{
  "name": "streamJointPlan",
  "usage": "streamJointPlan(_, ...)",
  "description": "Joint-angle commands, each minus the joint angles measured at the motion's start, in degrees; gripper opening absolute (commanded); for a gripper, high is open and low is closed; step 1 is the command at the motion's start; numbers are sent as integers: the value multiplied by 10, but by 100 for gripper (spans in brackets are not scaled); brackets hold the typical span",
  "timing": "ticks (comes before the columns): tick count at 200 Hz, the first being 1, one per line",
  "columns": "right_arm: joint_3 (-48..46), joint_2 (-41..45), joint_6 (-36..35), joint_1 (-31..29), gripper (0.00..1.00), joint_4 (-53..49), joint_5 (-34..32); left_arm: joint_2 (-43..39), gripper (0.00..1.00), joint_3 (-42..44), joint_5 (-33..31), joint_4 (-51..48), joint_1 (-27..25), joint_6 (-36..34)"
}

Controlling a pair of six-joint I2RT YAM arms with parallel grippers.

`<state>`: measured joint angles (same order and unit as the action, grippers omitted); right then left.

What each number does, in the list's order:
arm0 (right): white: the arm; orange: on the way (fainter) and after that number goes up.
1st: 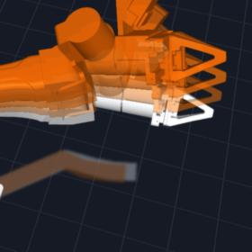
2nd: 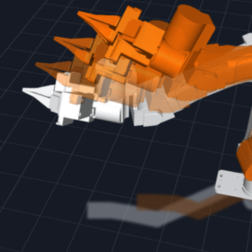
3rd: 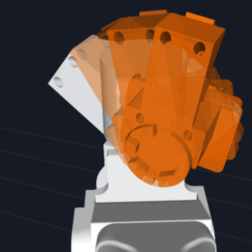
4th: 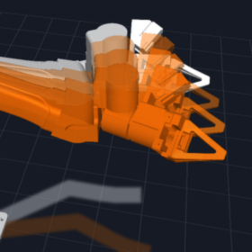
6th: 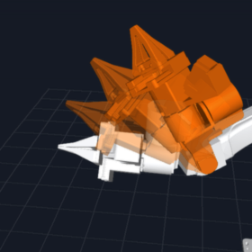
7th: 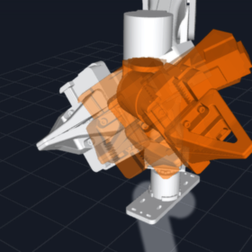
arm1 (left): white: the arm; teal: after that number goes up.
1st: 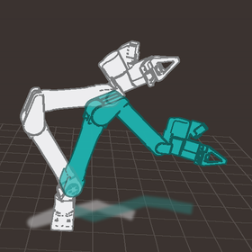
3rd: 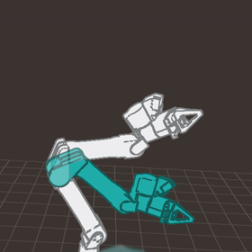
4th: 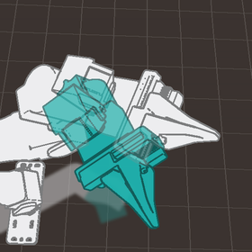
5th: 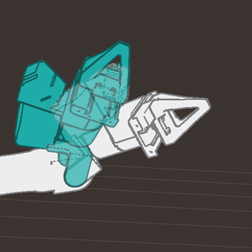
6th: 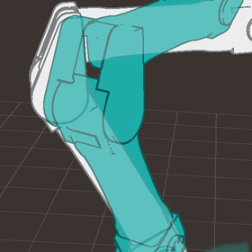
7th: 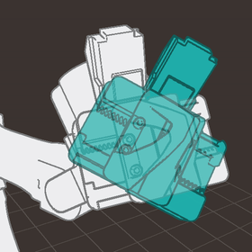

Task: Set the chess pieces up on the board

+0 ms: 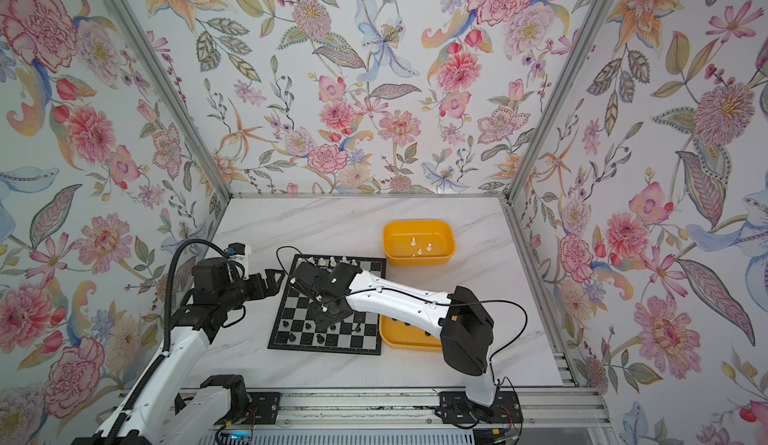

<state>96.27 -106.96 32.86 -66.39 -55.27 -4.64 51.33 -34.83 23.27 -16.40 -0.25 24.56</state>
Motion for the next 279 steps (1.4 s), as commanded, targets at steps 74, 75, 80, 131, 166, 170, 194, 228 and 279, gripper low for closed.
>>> streamJointPlan(74, -280, 200, -16, 171, 35, -7, -43, 12, 99, 25, 25, 136, -142, 85)
streamJointPlan(75, -281, 201, -16, 173, 35, -6, -42, 13, 99, 24, 25, 136, -146, 85)
streamJointPlan(80, -293, 207, -19, 181, 35, -1, -41, 19, 99, 21, 25, 142, -163, 83)
streamJointPlan(131, -375, 227, -39, 231, 30, 55, -16, 76, 99, -13, 25, 162, -284, 53)
streamJointPlan(166, -391, 223, -48, 238, 29, 75, 0, 91, 98, -26, 21, 162, -307, 44)
streamJointPlan(170, -392, 222, -50, 238, 29, 76, 1, 92, 99, -27, 21, 162, -308, 44)
streamJointPlan(194, -400, 215, -56, 240, 29, 86, 10, 99, 99, -33, 23, 162, -318, 42)
streamJointPlan(228, -405, 203, -62, 242, 29, 103, 23, 106, 99, -38, 16, 160, -326, 42)
streamJointPlan(279, -375, 184, -73, 241, 29, 118, 41, 107, 99, -38, 3, 149, -328, 37)
